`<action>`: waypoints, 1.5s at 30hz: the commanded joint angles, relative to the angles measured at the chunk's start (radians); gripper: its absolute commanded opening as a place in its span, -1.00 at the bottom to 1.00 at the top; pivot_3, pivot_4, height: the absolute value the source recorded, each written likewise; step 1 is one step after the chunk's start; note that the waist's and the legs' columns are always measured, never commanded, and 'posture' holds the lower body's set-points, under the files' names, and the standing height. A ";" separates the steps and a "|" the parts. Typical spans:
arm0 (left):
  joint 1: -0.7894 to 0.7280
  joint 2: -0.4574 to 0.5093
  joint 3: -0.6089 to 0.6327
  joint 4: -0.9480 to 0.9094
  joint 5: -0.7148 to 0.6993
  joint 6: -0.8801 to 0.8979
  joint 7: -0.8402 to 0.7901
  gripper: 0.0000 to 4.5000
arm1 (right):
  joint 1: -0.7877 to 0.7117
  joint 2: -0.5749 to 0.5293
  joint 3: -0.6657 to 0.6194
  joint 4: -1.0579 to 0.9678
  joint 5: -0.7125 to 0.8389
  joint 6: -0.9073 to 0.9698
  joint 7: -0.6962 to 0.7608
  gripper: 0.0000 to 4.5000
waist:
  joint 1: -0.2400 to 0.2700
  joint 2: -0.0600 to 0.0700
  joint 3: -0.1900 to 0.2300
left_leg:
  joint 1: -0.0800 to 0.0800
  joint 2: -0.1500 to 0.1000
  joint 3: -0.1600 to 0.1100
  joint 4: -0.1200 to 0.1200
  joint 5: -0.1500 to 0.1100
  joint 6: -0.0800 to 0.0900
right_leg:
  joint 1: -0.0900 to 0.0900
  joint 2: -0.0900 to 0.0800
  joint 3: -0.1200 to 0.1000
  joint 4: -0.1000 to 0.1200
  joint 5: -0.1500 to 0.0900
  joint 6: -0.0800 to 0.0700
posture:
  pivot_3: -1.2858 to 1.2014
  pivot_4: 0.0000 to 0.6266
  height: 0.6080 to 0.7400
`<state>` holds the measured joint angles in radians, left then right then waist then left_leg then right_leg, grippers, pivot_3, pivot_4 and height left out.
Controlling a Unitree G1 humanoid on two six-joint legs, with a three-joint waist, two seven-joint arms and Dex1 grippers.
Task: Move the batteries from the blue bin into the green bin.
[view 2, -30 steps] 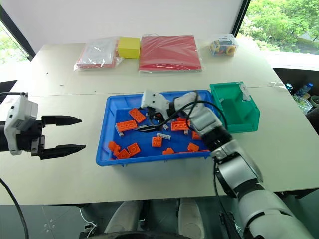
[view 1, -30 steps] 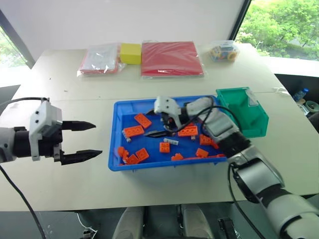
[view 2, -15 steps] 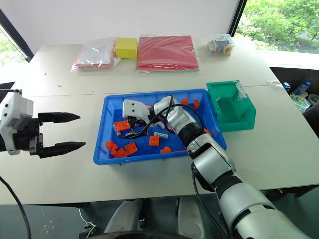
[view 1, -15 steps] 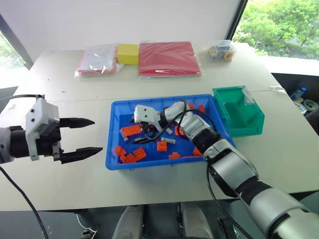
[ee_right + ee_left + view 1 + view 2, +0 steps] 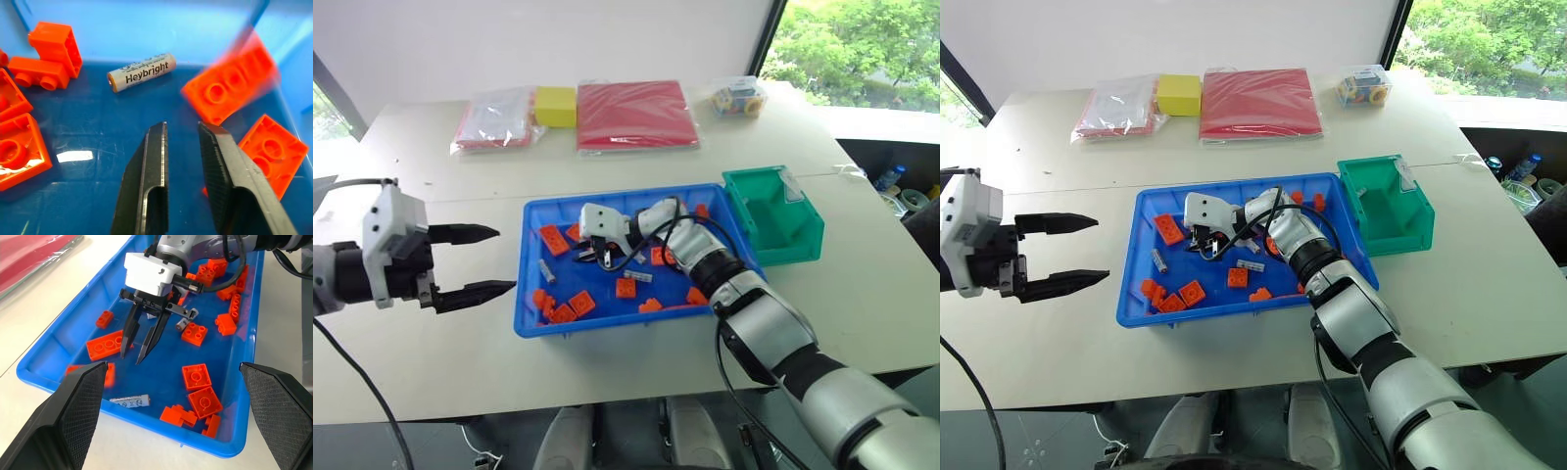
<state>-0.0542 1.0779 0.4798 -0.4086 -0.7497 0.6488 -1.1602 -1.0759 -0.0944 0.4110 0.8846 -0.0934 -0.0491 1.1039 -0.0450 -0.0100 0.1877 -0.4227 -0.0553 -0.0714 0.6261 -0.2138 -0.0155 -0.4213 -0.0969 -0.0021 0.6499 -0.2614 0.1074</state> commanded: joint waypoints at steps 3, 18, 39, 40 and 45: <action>-0.063 -0.004 -0.032 0.033 -0.006 -0.020 0.000 1.00 | 0.022 -0.035 -0.051 -0.136 0.022 0.064 -0.005 -0.48 | 0.001 0.000 0.000 | 0.000 0.000 0.000 0.000 0.000 0.000 | 0.000 0.000 0.000 0.000 0.000 0.000 | 0.03 -0.52 0.94; -0.155 0.031 -0.111 0.183 0.068 -0.070 -0.086 1.00 | 0.103 0.009 -0.036 -0.387 0.017 0.503 -0.114 -0.48 | 0.001 0.000 0.000 | -0.001 0.000 0.001 0.000 0.000 0.000 | -0.003 0.000 0.001 0.002 0.000 0.000 | 0.03 -0.52 0.94; -0.143 0.040 -0.076 0.185 0.084 -0.064 -0.109 1.00 | 0.116 0.163 -0.002 -0.451 0.084 0.829 -0.320 0.97 | 0.000 0.000 0.000 | -0.003 0.000 0.001 0.000 0.000 0.000 | -0.005 0.000 0.001 0.003 0.000 0.000 | 0.03 -0.52 0.94; -0.144 0.039 -0.076 0.184 0.084 -0.064 -0.108 1.00 | 0.109 0.166 -0.005 -0.433 0.084 0.820 -0.325 0.97 | -0.001 0.000 0.000 | -0.003 0.000 0.001 0.000 0.000 0.000 | -0.005 0.000 0.001 0.003 0.000 0.000 | 0.03 -0.52 0.94; -0.141 0.035 -0.074 0.184 0.086 -0.068 -0.106 1.00 | 0.096 0.194 -0.003 -0.387 0.089 0.813 -0.338 0.97 | -0.001 -0.001 0.000 | -0.003 0.000 0.001 0.000 0.000 0.000 | -0.005 0.000 0.001 0.003 0.000 0.000 | 0.03 -0.52 0.94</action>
<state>-0.1916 1.0998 0.3697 -0.2146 -0.6631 0.5984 -1.2652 -0.9597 0.0736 0.4146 0.4893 -0.0162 0.7741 0.7717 -0.0457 -0.0106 0.1873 -0.4252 -0.0550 -0.0704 0.6264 -0.2137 -0.0153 -0.4262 -0.0970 -0.0010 0.6532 -0.2612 0.1070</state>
